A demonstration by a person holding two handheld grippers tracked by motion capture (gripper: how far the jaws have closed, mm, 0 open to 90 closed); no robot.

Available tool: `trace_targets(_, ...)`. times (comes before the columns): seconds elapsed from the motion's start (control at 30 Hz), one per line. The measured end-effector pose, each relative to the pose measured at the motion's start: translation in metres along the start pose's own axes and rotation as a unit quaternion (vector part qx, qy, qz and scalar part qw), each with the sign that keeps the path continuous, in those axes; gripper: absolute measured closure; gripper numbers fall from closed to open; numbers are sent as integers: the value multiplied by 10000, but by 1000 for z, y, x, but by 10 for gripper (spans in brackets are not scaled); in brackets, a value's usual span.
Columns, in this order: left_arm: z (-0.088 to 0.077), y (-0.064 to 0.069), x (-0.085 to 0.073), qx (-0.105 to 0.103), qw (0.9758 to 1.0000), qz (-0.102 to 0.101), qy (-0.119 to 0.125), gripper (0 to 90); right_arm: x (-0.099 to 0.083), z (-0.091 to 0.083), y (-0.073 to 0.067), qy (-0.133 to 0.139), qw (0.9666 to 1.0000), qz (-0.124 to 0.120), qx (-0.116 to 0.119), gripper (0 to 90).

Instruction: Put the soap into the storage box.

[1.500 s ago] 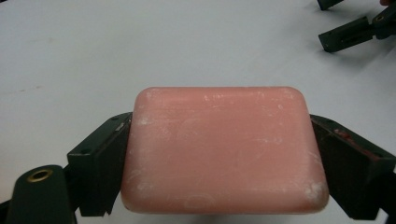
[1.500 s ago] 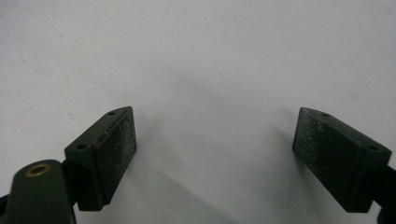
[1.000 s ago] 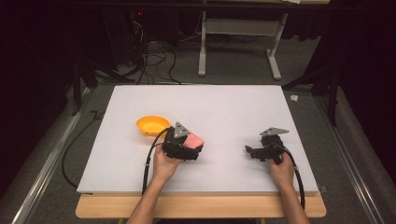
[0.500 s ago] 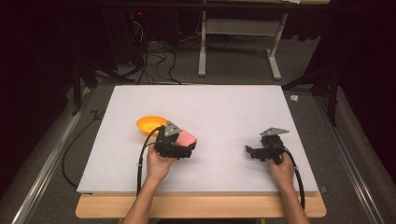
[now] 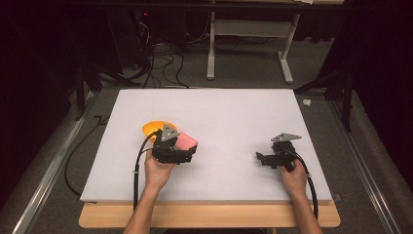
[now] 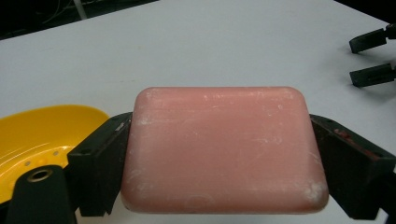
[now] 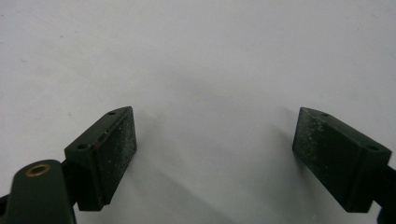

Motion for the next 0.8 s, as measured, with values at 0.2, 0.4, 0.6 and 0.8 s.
trace_targets(0.2,-4,-6,1,57,10000,-50,28,139,0,0,0,2,10000,-3,3,143)
trace_targets(0.4,-10,-11,2,100,9998,-132,79,139,0,0,0,1,10000,-6,-3,143)
trace_targets(0.6,-15,-19,1,144,9997,-208,46,139,0,0,0,5,10000,10,0,142)
trace_targets(0.8,-19,-26,2,234,9993,-272,50,139,0,0,0,7,10000,7,0,143)
Point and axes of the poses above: each handheld gripper's, and its own axes: z roughly forward along the jaws, x roughly out of its top, y roughly to its right, the point moved 7 cm from there along z, roughly forward along the jaws, and after that the axes turned 10 degrees about -z, right-handed, at the moved point
